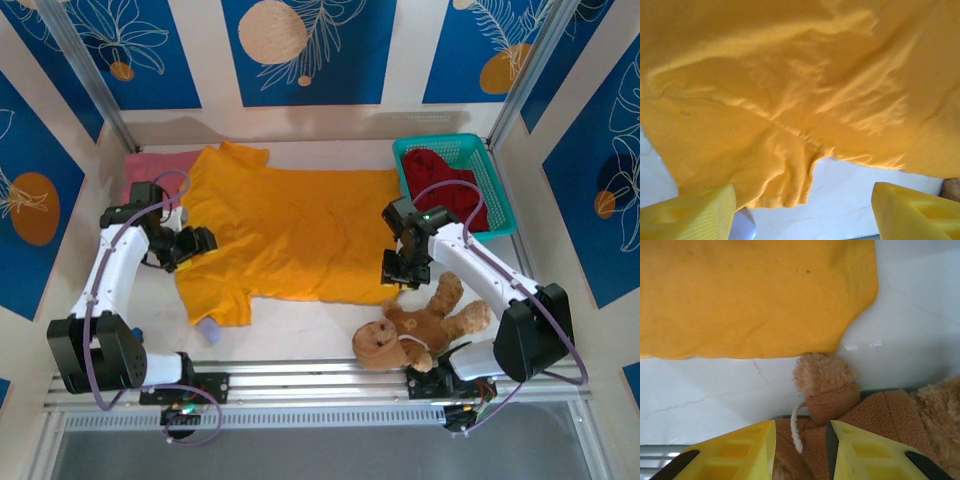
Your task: Fold and stack the t-shirts
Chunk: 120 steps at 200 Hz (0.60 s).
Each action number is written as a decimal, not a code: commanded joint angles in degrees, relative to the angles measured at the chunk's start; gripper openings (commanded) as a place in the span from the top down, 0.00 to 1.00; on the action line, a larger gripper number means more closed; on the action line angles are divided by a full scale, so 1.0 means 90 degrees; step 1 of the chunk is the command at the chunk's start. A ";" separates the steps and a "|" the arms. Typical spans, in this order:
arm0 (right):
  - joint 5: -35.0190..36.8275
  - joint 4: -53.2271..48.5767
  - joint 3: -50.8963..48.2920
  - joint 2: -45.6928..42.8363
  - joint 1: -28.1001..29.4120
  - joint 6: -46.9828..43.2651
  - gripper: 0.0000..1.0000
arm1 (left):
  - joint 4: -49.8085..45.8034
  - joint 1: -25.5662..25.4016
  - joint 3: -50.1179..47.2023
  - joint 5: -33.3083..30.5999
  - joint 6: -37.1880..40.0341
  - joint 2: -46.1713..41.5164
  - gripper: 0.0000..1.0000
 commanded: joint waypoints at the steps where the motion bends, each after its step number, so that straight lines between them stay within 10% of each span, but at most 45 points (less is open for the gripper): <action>1: 0.0064 0.0153 -0.0193 0.0098 0.0056 0.0271 0.68 | -0.0286 0.0222 -0.0246 -0.0105 0.0236 0.0060 0.31; 120: -0.0354 0.0384 -0.0587 -0.0084 -0.0642 0.0302 0.71 | 0.0503 0.2114 -0.0417 -0.0028 0.0193 0.1761 0.46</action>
